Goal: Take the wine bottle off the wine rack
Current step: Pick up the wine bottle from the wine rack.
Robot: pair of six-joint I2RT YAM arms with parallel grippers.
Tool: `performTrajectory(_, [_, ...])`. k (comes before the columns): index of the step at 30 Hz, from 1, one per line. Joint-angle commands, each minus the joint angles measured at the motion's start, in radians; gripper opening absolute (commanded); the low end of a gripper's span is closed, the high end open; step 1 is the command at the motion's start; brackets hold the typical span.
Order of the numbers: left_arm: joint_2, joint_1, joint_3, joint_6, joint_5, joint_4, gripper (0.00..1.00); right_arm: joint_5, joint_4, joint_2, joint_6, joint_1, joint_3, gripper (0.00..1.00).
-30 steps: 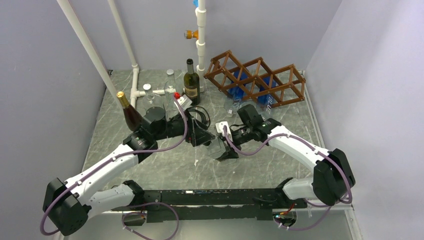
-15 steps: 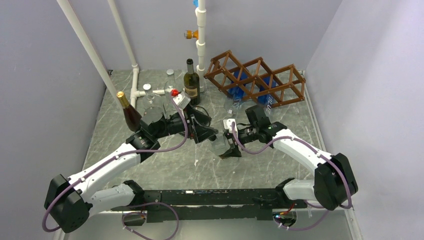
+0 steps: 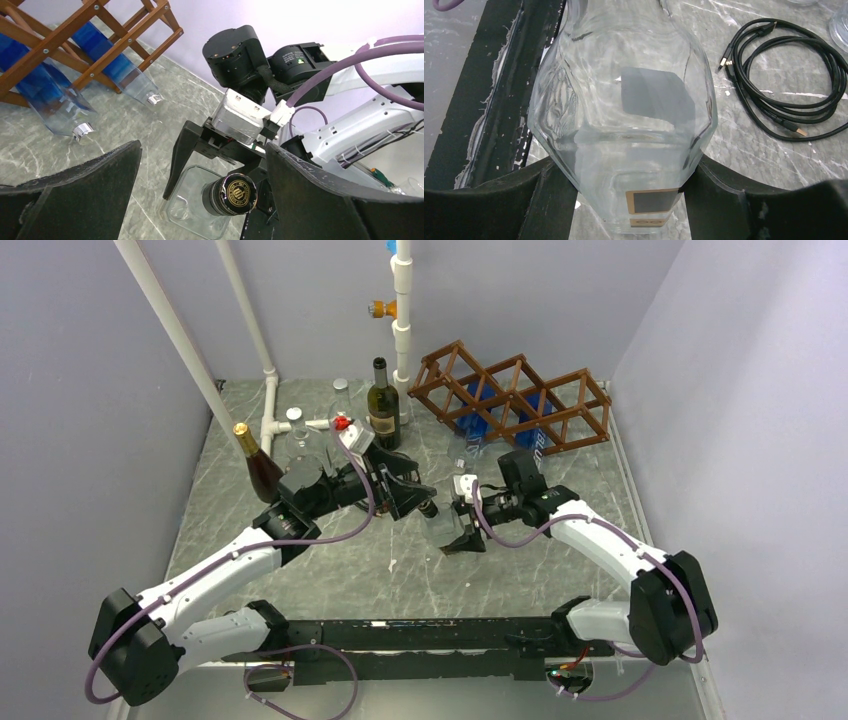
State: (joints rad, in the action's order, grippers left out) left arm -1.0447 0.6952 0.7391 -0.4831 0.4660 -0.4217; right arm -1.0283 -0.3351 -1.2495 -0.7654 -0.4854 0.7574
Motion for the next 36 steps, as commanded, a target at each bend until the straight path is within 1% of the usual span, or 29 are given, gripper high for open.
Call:
performTrajectory(1, [0.018,0.003,0.025,-0.005,-0.062,-0.046,1.0,-0.12,0.102,0.054,-0.002,0.015,0.014,0.0])
performTrajectory(5, [0.041,-0.006,0.019,-0.026,-0.137,-0.01,0.99,-0.123,0.103,0.058,-0.003,0.024,0.011,0.0])
performTrajectory(7, [0.05,-0.014,0.013,-0.023,-0.124,-0.015,1.0,-0.126,0.103,0.061,-0.006,0.026,0.009,0.0])
performTrajectory(11, [0.085,-0.024,-0.027,0.004,-0.09,-0.075,1.0,-0.129,0.103,0.064,-0.008,0.031,0.008,0.0])
performTrajectory(14, [0.118,-0.025,-0.054,0.051,-0.032,-0.12,0.99,-0.133,0.115,0.066,0.004,0.039,0.002,0.0])
performTrajectory(18, [0.146,-0.023,-0.079,0.131,0.053,-0.127,0.99,-0.136,0.147,0.066,0.025,0.052,-0.012,0.0])
performTrajectory(21, [0.175,-0.002,-0.121,0.195,0.018,-0.131,1.0,-0.139,0.176,0.066,0.039,0.061,-0.023,0.0])
performTrajectory(24, [0.199,0.057,-0.165,0.297,-0.036,-0.148,0.99,-0.148,0.194,0.062,0.047,0.071,-0.031,0.0])
performTrajectory(29, [0.168,0.146,-0.199,0.45,-0.07,-0.181,1.0,-0.181,0.183,0.059,0.021,0.08,-0.034,0.0])
performTrajectory(31, [0.141,0.153,-0.213,0.47,-0.059,-0.227,1.0,-0.19,0.169,0.06,0.004,0.082,-0.035,0.0])
performTrajectory(36, [0.046,0.152,-0.221,0.465,-0.03,-0.358,1.0,-0.194,0.156,0.061,-0.015,0.085,-0.035,0.0])
